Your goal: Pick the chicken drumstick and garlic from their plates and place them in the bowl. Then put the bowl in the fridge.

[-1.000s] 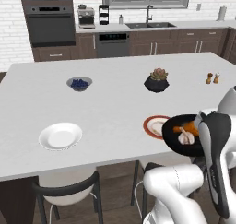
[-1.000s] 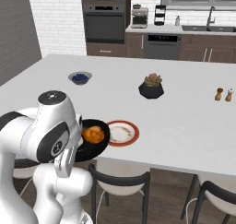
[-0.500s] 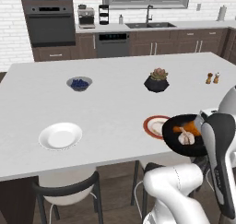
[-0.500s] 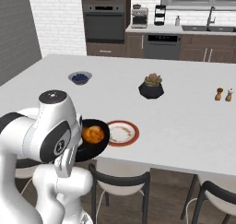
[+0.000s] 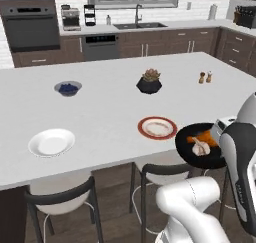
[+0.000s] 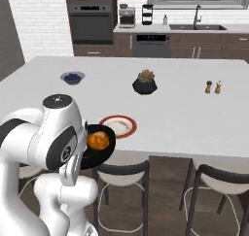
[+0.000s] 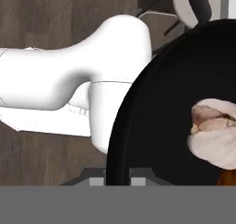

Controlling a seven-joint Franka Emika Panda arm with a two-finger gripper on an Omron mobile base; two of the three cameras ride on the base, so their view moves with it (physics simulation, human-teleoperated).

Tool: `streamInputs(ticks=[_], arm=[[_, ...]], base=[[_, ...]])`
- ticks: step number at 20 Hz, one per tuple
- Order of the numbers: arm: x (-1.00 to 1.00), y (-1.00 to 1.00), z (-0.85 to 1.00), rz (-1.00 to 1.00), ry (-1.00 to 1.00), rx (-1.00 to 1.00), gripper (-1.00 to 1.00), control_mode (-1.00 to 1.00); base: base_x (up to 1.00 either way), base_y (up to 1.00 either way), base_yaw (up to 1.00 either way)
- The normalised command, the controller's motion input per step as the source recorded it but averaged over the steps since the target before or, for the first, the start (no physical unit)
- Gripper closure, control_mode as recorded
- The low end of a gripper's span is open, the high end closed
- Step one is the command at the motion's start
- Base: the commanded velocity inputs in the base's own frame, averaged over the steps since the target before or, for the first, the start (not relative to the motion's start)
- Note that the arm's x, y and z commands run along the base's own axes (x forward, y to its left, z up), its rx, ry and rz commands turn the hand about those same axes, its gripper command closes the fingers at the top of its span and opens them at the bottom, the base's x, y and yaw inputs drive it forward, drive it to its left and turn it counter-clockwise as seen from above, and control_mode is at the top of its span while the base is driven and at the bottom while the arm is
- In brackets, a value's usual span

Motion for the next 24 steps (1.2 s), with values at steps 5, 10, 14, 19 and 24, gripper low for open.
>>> streamInputs(ticks=[5,10,14,19,24], arm=[[0.0,0.0,0.0,0.0,0.0,0.0,1.0,1.0],[0.0,0.0,0.0,0.0,0.0,0.0,1.0,1.0],[0.0,0.0,0.0,0.0,0.0,0.0,1.0,1.0],[0.0,0.0,0.0,0.0,0.0,0.0,1.0,1.0],[0.0,0.0,0.0,0.0,0.0,0.0,1.0,1.0]], base=[[0.0,-0.11,-0.65],[0.18,-0.17,-0.69],[0.26,-0.27,-0.68],[0.25,-0.36,-0.69],[0.33,-0.42,-0.66]])
